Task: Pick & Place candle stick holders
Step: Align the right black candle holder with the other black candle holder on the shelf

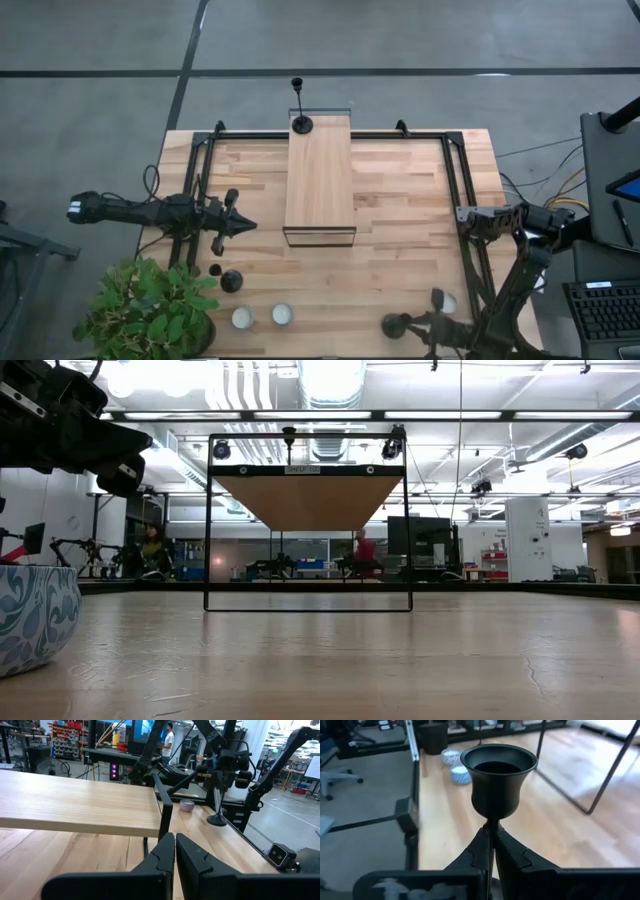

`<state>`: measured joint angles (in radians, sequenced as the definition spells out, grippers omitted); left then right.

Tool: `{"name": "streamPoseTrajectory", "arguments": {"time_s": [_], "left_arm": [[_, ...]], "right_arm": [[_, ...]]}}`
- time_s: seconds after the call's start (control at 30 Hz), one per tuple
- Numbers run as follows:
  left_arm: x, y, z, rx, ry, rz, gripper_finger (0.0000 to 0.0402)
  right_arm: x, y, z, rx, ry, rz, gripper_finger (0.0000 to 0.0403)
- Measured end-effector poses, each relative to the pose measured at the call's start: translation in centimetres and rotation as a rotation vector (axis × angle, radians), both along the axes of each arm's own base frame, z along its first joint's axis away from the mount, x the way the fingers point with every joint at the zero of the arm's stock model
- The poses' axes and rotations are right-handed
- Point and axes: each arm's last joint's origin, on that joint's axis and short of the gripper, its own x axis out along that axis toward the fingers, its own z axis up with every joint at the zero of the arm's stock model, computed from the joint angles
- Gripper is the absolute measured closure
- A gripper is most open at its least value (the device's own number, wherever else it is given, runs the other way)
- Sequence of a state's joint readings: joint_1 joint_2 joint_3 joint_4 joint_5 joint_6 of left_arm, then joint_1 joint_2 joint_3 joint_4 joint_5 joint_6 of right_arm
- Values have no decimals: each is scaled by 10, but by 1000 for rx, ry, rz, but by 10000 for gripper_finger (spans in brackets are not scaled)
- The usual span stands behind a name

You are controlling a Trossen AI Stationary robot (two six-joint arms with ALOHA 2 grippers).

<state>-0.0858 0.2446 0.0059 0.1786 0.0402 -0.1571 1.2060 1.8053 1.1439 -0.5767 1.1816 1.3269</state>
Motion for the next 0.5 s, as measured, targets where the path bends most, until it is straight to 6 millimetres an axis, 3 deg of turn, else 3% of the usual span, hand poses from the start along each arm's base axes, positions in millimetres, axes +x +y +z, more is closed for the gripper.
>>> {"name": "streamPoseTrajectory", "arguments": {"time_s": [0.23, 0.5], "left_arm": [[0, 0, 0, 0, 0, 0, 387], [0, 0, 0, 0, 0, 0, 387]], "right_arm": [[10, -20, 18, -96, -27, -54, 391], [30, -59, 62, -196, -20, -114, 391]]}}
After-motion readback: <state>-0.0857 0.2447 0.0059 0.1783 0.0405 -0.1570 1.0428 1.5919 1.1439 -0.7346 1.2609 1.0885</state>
